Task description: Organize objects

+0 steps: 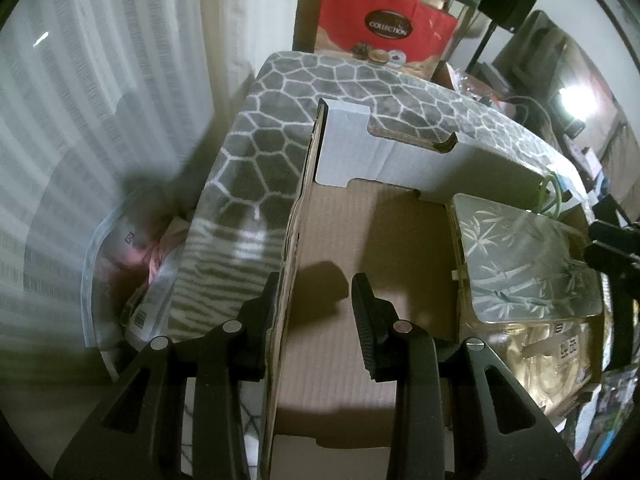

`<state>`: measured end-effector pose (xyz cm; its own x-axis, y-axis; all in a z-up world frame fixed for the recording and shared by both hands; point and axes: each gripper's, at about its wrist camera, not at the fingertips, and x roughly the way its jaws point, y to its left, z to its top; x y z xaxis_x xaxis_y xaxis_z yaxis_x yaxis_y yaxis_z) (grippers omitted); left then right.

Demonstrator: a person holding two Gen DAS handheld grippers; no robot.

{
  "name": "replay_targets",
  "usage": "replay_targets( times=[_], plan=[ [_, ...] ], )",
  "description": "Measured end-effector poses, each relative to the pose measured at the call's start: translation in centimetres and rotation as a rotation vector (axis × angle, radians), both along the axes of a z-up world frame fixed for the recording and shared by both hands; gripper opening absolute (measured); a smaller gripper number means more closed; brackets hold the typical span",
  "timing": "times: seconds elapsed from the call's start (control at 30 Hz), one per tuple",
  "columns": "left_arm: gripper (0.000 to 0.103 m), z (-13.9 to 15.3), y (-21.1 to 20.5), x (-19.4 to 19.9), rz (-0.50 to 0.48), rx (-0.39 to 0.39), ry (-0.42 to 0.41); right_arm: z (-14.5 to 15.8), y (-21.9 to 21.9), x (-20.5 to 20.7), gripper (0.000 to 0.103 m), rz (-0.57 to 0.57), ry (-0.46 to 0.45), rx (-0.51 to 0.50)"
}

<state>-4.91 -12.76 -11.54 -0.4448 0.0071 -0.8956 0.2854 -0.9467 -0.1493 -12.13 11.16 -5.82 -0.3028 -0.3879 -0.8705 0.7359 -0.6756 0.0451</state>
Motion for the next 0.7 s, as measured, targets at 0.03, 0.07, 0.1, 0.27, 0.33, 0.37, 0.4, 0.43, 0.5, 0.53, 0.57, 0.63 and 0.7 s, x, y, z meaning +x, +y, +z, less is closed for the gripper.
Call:
replay_targets(
  times=[0.03, 0.07, 0.1, 0.27, 0.33, 0.37, 0.4, 0.43, 0.5, 0.53, 0.57, 0.63, 0.7],
  plan=[
    [0.031, 0.0, 0.0, 0.0, 0.000, -0.002, -0.001, 0.3, 0.2, 0.1, 0.042, -0.001, -0.003, -0.015],
    [0.031, 0.0, 0.0, 0.0, 0.000, -0.002, 0.000, 0.7, 0.3, 0.2, 0.042, 0.000, -0.005, -0.030],
    [0.031, 0.0, 0.0, 0.0, -0.001, -0.002, -0.001, 1.1, 0.4, 0.5, 0.042, 0.009, -0.009, -0.048],
    [0.031, 0.0, 0.0, 0.0, 0.000, 0.001, 0.001, 1.7, -0.5, 2.8, 0.043, 0.118, -0.004, -0.046],
    [0.031, 0.0, 0.0, 0.0, 0.000, 0.000, 0.001, 1.2, -1.3, 3.8, 0.044, 0.157, 0.022, -0.007],
    [0.031, 0.0, 0.0, 0.0, 0.001, -0.001, 0.001, 1.0, -1.6, 4.2, 0.044, 0.174, 0.025, 0.005],
    [0.031, 0.0, 0.0, 0.0, 0.000, -0.001, 0.000, 0.7, -1.9, 4.6, 0.044, 0.194, 0.026, 0.015],
    [0.031, 0.0, -0.1, 0.0, 0.000, -0.001, 0.000, 0.4, -2.1, 4.8, 0.045, 0.205, 0.031, 0.025],
    [0.031, 0.0, -0.1, 0.0, -0.001, 0.000, -0.001, -0.2, -2.6, 5.2, 0.047, 0.226, 0.048, 0.052],
    [0.031, 0.0, -0.1, 0.0, -0.001, 0.001, 0.000, -0.5, -2.8, 5.2, 0.047, 0.228, 0.059, 0.068],
    [0.031, 0.0, -0.1, 0.0, -0.001, 0.004, 0.000, -0.8, -2.9, 5.1, 0.049, 0.223, 0.078, 0.087],
    [0.031, 0.0, -0.2, 0.0, -0.002, 0.005, 0.000, -1.2, -2.9, 4.7, 0.051, 0.208, 0.086, 0.097],
    [0.031, 0.0, -0.3, 0.0, -0.002, 0.005, 0.001, -1.1, -2.6, 4.1, 0.051, 0.185, 0.076, 0.091]
  ],
)
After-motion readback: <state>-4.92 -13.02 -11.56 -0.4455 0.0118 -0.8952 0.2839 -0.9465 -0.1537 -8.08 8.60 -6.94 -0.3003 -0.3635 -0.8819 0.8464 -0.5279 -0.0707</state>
